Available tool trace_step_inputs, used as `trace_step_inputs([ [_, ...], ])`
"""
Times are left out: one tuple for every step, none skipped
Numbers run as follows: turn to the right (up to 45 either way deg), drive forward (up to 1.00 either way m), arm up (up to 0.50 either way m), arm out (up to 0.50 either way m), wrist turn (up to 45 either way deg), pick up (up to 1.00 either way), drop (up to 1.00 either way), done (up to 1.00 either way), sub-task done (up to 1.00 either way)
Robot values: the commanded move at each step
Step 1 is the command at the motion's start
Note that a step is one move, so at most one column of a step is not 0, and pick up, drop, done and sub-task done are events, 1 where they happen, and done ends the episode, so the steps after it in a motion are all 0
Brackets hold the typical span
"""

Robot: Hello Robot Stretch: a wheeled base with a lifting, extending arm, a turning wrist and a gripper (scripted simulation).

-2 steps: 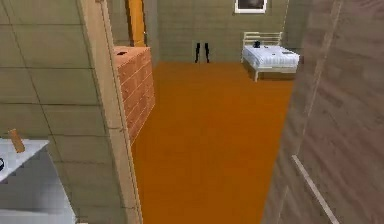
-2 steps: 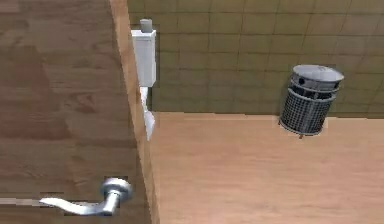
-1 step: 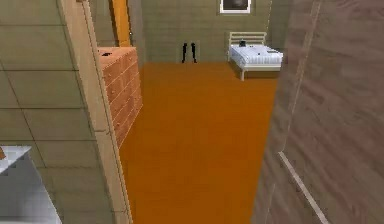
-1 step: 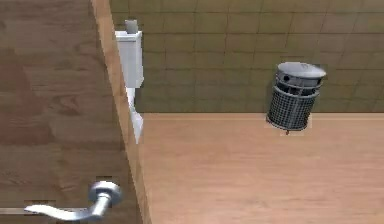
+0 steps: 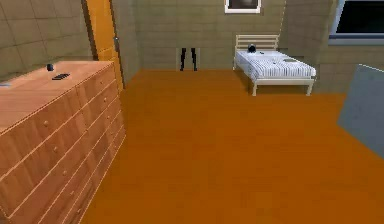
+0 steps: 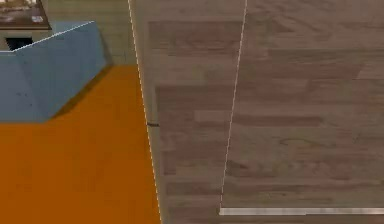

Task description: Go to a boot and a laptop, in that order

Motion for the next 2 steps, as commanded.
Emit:
trace_step_inputs([
  [0.0,1.00,0.00,0.00,0.0,0.00,0.00,0.00,0.00],
  [0.0,1.00,0.00,0.00,0.0,0.00,0.00,0.00,0.00],
])
